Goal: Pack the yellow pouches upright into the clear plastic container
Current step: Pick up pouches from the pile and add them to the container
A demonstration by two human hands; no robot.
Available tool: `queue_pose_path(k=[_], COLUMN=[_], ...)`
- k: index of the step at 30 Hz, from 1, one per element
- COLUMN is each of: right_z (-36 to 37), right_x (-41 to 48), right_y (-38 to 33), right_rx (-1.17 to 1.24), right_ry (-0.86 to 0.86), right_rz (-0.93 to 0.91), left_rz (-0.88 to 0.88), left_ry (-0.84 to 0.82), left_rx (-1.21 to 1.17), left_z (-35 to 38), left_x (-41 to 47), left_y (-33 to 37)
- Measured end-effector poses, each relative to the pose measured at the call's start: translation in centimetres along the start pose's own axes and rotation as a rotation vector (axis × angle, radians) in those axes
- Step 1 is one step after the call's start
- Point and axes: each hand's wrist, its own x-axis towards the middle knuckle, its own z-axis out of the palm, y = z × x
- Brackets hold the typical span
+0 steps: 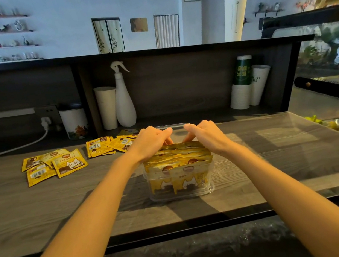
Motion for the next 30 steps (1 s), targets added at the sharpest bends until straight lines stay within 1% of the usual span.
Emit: queue_pose_path(k=[5,10,14,17,19,20,22,24,28,30], right_z=[0.2,0.2,0.2,0.2,0.3,0.4,0.9,1.9,5.1,7.4], right_x=[0.0,0.0,0.2,0.4,0.4,0.4,0.2,0.1,0.7,1.0], right_y=[0.1,-0.2,-0.3,-0.6,-1.1,-1.4,-2.5,-4.5,-9.0,-11.0], right_rx=[-0.020,-0.044,-0.048,-0.053,-0.073,-0.122,-0.293,-0.374,-0.381,-0.383], right_ry=[-0.002,0.017,0.024,0.024,0.070,0.122,0.258,0.336,0.294,0.259], right_rz=[0.005,-0.025,-0.013,-0.016,-0.065,-0.127,-0.288,-0.407,-0.469,-0.485], left_rz=[-0.010,-0.043,-0.047,-0.060,-0.066,-0.063,-0.069,-0.100,-0.176,-0.225], left_ry=[0.039,0.028,0.030,0.064,0.120,0.162,0.270,0.367,0.512,0.552], left_rx=[0.014,0.000,0.011,0.019,0.036,0.054,0.117,0.192,0.337,0.400], left_z=[0.2,0.2,0.2,-0.1,-0.7,-1.1,-2.4,-4.1,-7.9,-9.6], left_x=[0.0,0.3,0.5,0.4,0.4,0.3,-0.3,-1.3,-4.1,-5.7], left_y=[-0.1,0.0,0.2,0.0,-0.4,-0.6,-1.0,-1.5,-3.4,-5.0])
